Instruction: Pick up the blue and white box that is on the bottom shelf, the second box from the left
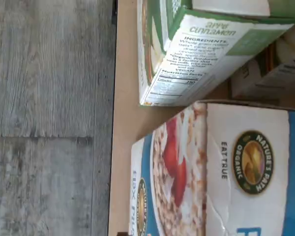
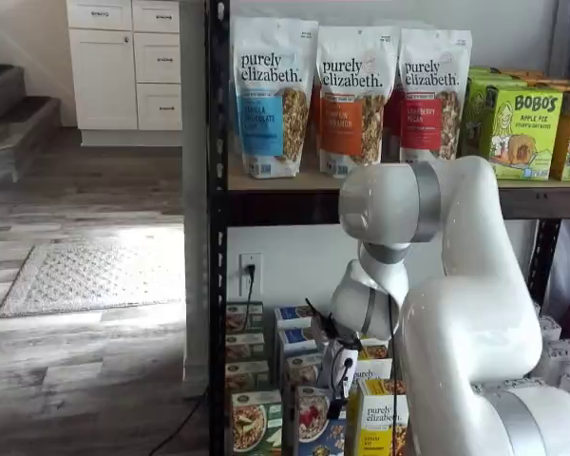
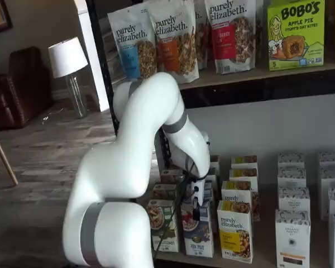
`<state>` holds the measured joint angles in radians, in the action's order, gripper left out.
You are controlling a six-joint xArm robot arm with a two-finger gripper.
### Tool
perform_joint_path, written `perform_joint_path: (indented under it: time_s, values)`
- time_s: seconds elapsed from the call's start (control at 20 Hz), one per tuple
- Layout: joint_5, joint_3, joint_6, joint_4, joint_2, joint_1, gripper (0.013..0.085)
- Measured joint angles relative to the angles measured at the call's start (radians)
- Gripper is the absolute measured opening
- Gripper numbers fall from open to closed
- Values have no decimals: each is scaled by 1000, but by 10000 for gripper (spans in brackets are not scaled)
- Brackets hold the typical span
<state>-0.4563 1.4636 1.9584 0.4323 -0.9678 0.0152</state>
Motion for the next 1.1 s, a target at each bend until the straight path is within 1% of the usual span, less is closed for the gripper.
perform_joint_path:
  time_s: [0.45, 0.55, 0.85, 1.1]
  values:
    - [-37, -6, 55, 67, 28, 5, 850]
    - [-39, -8, 60, 73, 36, 6, 850]
    - [-30, 8, 33, 42, 26, 5, 850]
    - [-35, 46, -13, -13, -9, 6, 850]
